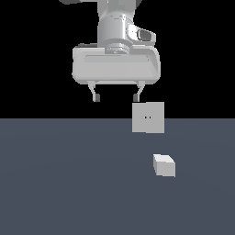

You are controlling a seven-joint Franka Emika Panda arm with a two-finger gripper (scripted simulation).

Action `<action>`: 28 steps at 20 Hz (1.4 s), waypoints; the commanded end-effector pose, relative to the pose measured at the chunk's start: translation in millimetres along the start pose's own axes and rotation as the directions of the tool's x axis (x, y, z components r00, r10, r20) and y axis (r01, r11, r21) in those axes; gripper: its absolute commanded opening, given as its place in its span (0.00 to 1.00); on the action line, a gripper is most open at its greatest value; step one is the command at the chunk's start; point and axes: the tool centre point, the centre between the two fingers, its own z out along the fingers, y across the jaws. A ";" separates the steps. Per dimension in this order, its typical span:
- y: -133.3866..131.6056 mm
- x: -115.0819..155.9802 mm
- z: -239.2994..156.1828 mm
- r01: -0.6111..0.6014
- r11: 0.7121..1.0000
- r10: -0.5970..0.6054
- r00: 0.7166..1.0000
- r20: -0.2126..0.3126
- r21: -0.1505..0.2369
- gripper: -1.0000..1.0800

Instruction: Plug the charger into the wall socket.

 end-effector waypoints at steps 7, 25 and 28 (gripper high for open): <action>23.4 -18.1 19.3 -0.045 0.999 0.044 0.997 -0.071 -0.005 0.96; 76.2 -56.6 70.4 -0.150 0.989 0.145 0.961 -0.236 -0.004 0.96; 80.9 -59.7 76.0 -0.160 0.987 0.154 0.955 -0.252 -0.002 0.96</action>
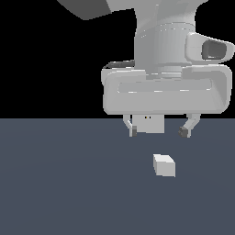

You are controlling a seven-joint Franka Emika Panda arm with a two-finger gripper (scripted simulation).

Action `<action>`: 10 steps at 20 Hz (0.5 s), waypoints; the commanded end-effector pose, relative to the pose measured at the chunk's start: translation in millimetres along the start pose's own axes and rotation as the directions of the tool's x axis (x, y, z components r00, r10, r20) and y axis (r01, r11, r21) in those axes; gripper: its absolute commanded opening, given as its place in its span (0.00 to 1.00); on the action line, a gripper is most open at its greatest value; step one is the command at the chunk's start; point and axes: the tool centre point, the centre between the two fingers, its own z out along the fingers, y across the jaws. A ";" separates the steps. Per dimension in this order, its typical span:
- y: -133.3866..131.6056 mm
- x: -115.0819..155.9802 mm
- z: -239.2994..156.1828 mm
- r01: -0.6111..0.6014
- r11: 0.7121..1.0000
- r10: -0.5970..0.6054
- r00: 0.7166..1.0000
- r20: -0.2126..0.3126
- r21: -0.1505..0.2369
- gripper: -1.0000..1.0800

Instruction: Plug the charger into the wall socket.

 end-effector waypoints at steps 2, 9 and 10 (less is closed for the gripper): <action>5.2 -3.5 4.9 -0.010 1.000 0.010 1.000 -0.018 -0.001 0.96; 9.0 -6.0 9.4 -0.018 1.000 0.018 0.999 -0.030 0.000 0.96; 9.0 -5.8 9.3 -0.018 1.000 0.018 0.999 -0.030 0.000 0.96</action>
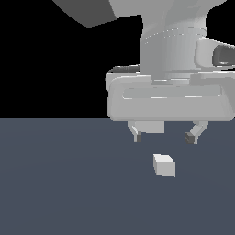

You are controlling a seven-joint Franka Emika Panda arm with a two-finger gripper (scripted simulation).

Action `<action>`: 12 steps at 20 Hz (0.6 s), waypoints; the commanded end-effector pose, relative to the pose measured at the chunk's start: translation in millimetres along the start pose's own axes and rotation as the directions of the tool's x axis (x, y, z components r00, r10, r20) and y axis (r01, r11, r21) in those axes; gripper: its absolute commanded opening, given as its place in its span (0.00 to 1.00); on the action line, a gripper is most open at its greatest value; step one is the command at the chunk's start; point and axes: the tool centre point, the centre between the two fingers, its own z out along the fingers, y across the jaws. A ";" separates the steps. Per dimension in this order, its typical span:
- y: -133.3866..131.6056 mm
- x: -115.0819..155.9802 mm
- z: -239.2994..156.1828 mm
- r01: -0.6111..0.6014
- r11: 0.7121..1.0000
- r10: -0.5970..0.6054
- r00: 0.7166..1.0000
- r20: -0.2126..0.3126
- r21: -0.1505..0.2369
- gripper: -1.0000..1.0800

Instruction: Plug the charger into the wall socket.

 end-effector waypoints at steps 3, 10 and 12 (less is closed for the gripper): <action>-0.1 0.2 0.1 0.000 1.000 0.000 1.000 0.000 0.001 0.96; -0.2 -3.7 12.2 0.000 1.000 0.000 1.000 0.000 0.001 0.96; -0.3 -6.2 19.9 0.000 1.000 0.000 1.000 0.000 0.001 0.96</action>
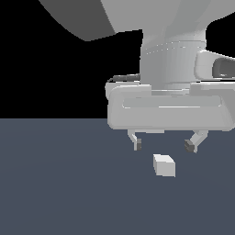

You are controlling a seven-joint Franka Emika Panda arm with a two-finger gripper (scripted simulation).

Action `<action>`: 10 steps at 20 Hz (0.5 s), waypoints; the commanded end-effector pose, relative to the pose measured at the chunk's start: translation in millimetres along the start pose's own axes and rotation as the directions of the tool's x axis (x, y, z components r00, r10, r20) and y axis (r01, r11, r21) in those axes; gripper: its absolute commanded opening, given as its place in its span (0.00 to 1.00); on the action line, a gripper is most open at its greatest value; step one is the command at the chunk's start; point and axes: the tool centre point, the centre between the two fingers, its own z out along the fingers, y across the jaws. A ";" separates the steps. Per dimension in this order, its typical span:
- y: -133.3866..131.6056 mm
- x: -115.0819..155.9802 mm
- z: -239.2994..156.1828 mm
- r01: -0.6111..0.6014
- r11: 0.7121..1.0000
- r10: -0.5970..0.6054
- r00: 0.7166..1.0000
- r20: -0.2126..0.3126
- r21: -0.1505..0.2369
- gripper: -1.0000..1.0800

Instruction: Plug the charger into the wall socket.

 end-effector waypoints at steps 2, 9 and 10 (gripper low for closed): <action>-0.1 -5.0 14.8 0.000 1.000 0.000 1.000 0.001 0.000 0.96; 0.0 -10.0 33.0 0.000 1.000 0.000 1.000 0.001 0.001 0.96; -0.2 -10.1 33.7 0.000 1.000 0.000 1.000 0.001 0.000 0.96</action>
